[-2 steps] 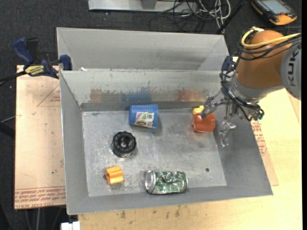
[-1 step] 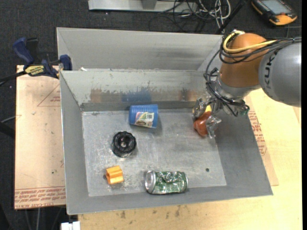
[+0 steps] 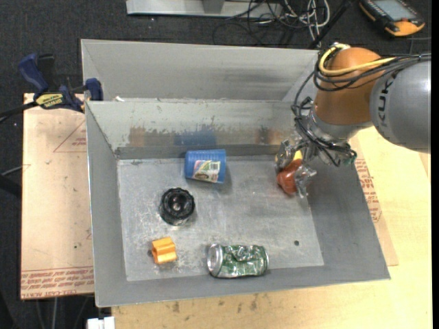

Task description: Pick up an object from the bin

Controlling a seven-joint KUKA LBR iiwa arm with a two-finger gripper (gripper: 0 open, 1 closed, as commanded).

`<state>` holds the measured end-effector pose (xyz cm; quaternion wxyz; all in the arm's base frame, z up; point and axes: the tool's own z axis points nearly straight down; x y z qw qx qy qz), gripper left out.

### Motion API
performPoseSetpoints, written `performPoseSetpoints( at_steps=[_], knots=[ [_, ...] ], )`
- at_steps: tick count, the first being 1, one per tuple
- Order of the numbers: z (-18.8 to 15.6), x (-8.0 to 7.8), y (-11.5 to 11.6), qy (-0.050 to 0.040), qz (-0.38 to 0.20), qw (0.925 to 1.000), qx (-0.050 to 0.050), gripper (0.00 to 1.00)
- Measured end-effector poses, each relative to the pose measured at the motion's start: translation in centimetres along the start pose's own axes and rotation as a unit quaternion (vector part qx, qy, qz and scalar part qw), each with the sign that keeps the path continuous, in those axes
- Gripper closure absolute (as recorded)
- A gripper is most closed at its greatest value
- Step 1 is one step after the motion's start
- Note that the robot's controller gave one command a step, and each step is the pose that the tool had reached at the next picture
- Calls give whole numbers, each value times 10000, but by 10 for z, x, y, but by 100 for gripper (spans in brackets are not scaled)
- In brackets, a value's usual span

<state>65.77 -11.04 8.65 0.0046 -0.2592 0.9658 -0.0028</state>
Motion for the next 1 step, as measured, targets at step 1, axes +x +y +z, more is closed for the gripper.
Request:
performPoseSetpoints(
  at_steps=[1],
  knots=[
    [-156, 3, -11, 1, 83, 10000, -18, 100]
  ],
)
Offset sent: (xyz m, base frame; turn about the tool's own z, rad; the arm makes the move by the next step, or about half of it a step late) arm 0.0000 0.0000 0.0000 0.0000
